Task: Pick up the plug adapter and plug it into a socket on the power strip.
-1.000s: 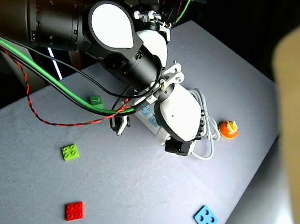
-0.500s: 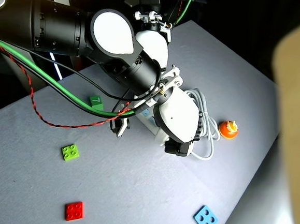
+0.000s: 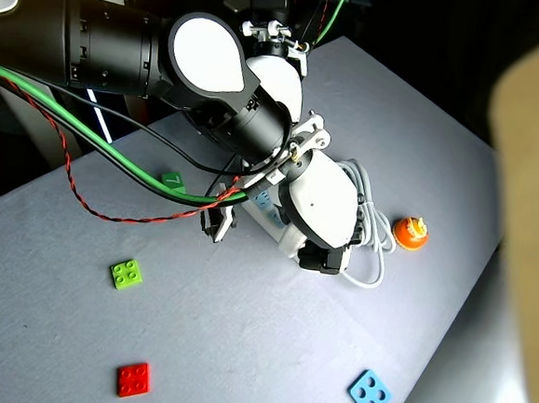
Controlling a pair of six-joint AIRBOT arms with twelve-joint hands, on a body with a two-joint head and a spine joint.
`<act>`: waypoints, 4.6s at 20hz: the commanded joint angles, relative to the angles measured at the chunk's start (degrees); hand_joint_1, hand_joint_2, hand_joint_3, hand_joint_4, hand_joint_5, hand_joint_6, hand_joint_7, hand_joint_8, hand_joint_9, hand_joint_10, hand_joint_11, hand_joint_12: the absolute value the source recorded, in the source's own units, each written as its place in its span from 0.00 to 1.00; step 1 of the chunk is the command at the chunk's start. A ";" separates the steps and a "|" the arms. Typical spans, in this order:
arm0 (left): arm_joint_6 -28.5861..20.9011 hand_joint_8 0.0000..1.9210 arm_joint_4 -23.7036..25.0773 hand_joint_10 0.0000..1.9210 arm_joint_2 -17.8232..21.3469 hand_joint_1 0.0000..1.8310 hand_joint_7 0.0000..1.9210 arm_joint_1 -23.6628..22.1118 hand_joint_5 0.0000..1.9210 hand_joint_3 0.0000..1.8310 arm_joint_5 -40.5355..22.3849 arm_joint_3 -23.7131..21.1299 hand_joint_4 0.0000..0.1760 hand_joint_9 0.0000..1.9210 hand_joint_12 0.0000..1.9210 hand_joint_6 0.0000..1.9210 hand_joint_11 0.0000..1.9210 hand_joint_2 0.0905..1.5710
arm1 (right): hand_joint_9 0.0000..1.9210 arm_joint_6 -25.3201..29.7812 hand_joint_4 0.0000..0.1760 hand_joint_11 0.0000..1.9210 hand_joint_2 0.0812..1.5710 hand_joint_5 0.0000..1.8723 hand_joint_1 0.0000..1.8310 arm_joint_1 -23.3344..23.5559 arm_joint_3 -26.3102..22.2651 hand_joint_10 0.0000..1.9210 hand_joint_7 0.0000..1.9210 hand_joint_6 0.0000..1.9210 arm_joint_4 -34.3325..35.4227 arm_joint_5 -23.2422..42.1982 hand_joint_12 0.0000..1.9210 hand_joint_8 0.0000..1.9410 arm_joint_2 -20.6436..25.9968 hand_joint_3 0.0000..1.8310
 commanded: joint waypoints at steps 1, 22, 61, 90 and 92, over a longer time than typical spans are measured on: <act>-0.65 0.00 -0.24 0.00 -0.86 0.00 0.06 -0.22 0.07 0.00 1.48 0.21 0.00 0.06 0.18 0.00 0.00 0.79 | 0.44 -0.38 0.00 0.35 0.74 0.42 0.67 0.39 -0.27 0.57 0.49 0.57 -3.09 1.83 0.83 0.64 0.24 0.00; -0.80 0.00 -0.24 0.00 -1.25 0.00 0.05 -0.44 0.05 0.00 1.10 0.44 0.00 0.05 0.16 0.00 0.00 0.78 | 0.48 -0.95 0.00 0.39 0.72 0.45 0.67 0.07 1.29 0.53 0.51 0.56 -0.97 1.97 0.79 0.60 0.14 0.00; -1.31 0.00 -0.24 0.00 -1.35 0.00 0.05 -0.39 0.05 0.00 0.69 0.51 0.00 0.05 0.16 0.00 0.00 0.78 | 0.46 -1.51 0.00 0.37 0.73 0.44 0.67 -4.22 6.13 0.56 0.50 0.55 -0.95 1.94 0.81 0.62 -7.36 0.00; -2.88 0.00 -0.24 0.00 -0.88 0.00 0.06 -0.60 0.06 0.00 0.36 1.15 0.00 0.05 0.14 0.00 0.00 0.78 | 0.36 -3.87 0.00 0.21 0.70 0.30 0.49 -1.63 1.10 0.16 0.37 0.00 -0.96 3.01 0.70 0.00 -0.93 0.00; -3.04 0.00 -0.24 0.00 -0.64 0.00 0.05 -0.75 0.05 0.00 0.36 1.19 0.00 0.05 0.12 0.00 0.00 0.78 | 0.35 -4.03 0.00 0.17 0.71 0.26 0.44 -1.30 0.59 0.06 0.33 0.00 -0.96 3.19 0.64 0.00 -0.26 0.00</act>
